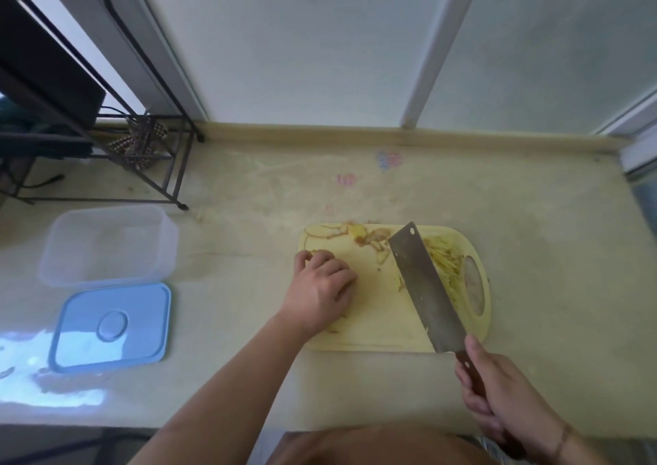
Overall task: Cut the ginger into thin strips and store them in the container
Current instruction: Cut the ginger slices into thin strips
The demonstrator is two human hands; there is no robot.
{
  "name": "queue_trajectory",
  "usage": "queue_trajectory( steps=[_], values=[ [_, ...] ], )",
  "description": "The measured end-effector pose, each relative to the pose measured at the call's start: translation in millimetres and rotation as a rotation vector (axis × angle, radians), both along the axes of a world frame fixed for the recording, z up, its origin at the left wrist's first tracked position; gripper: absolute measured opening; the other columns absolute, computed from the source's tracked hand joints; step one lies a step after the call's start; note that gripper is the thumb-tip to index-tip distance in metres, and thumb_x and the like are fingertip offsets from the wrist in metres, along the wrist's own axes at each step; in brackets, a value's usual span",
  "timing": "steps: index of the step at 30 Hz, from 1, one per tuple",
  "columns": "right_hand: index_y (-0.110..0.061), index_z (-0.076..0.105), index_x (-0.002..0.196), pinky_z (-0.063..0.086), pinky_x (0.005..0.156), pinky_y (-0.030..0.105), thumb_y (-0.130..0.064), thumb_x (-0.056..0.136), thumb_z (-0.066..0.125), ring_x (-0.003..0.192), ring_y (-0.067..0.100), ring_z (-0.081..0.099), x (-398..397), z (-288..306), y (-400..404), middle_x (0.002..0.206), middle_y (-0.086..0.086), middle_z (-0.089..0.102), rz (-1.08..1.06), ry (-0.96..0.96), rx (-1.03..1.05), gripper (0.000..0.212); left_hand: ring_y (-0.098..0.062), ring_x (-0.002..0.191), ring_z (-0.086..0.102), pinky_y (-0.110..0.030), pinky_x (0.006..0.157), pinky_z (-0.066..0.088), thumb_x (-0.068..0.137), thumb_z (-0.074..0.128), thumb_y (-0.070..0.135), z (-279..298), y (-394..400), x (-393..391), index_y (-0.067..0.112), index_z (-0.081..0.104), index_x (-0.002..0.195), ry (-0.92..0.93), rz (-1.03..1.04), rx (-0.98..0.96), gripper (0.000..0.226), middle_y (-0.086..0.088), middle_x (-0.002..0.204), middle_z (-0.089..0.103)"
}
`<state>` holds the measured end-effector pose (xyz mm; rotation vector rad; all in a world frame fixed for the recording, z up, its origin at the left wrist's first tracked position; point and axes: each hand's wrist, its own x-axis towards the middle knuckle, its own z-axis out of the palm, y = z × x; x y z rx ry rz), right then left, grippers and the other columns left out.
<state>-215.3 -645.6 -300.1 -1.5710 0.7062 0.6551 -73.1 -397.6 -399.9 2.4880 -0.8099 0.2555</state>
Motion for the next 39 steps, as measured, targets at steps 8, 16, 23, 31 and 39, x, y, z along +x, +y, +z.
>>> queue_trajectory(
  steps=[8, 16, 23, 31, 39],
  values=[
    [-0.01, 0.044, 0.063, 0.025, 0.037, 0.016, -0.084, 0.061, 0.045, 0.034, 0.012, 0.027, 2, -5, 0, 0.049, 0.01, 0.033, 0.031, -0.014, -0.004, 0.075, -0.03, 0.117, 0.055, -0.044, 0.097, 0.037, 0.091, 0.06, 0.012, 28, -20, 58, 0.018, 0.07, 0.123, 0.259, 0.113, 0.014, 0.034, -0.001, 0.125, 0.068],
    [-0.015, 0.045, 0.057, 0.026, 0.039, 0.018, -0.1, 0.041, 0.055, 0.036, 0.013, 0.025, 3, -5, 0, 0.048, 0.01, 0.03, -0.026, -0.011, 0.038, 0.087, -0.031, 0.102, 0.059, -0.041, 0.086, 0.032, 0.085, 0.068, 0.003, 27, -27, 78, 0.017, 0.076, 0.112, 0.211, 0.004, 0.097, 0.032, -0.001, 0.108, 0.073],
    [-0.019, 0.047, 0.054, 0.03, 0.039, 0.019, -0.1, 0.045, 0.053, 0.035, 0.013, 0.026, 5, -4, 2, 0.048, 0.008, 0.031, -0.011, -0.018, 0.035, 0.081, -0.025, 0.097, 0.058, -0.035, 0.086, 0.035, 0.096, 0.067, 0.024, 43, -21, 79, 0.017, 0.078, 0.101, 0.365, 0.141, 0.017, 0.014, 0.001, 0.096, 0.074],
    [-0.016, 0.048, 0.057, 0.031, 0.037, 0.018, -0.098, 0.048, 0.053, 0.034, 0.012, 0.027, 4, -2, 4, 0.048, 0.01, 0.03, -0.006, -0.06, 0.022, 0.083, -0.005, 0.07, 0.065, -0.014, 0.068, 0.049, 0.093, 0.068, 0.023, 72, -31, 2, 0.025, 0.071, 0.114, 0.706, 0.244, -0.203, 0.021, 0.011, 0.083, 0.072],
    [-0.008, 0.045, 0.067, 0.031, 0.037, 0.017, -0.098, 0.045, 0.055, 0.036, 0.013, 0.028, 2, -2, 5, 0.049, 0.01, 0.03, -0.007, -0.068, 0.011, 0.093, -0.028, 0.098, 0.057, -0.037, 0.08, 0.04, 0.087, 0.06, 0.032, 21, -22, -46, 0.023, 0.074, 0.096, 0.136, 0.089, 0.038, 0.019, 0.003, 0.105, 0.067]
  ],
)
